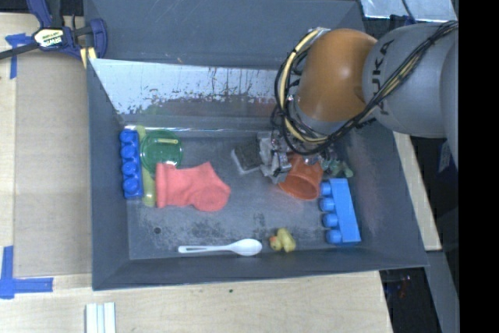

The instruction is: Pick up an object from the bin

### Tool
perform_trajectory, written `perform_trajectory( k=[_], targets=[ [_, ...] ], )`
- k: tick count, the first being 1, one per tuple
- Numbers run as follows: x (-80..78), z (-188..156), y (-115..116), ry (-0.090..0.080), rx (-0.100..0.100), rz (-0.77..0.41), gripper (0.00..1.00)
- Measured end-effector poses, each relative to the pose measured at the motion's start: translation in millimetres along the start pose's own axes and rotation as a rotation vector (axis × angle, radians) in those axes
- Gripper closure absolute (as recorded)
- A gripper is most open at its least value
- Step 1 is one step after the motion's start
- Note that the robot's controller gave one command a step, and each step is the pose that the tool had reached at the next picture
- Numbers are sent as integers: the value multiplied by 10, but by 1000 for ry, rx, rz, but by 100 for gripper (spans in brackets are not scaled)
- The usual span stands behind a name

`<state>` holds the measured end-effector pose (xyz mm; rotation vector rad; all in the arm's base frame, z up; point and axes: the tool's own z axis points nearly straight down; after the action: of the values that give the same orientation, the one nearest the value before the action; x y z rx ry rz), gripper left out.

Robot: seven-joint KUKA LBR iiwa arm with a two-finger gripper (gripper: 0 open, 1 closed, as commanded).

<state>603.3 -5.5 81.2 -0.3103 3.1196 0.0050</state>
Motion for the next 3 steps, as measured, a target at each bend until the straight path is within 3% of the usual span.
perform_trajectory(
  k=[1,2,3],
  targets=[
    [7,23,-47,-4,9,1,0],
    [-4,12,-49,-8,9,1,0],
    [-204,-508,576,-7,9,46,0]
  ],
)
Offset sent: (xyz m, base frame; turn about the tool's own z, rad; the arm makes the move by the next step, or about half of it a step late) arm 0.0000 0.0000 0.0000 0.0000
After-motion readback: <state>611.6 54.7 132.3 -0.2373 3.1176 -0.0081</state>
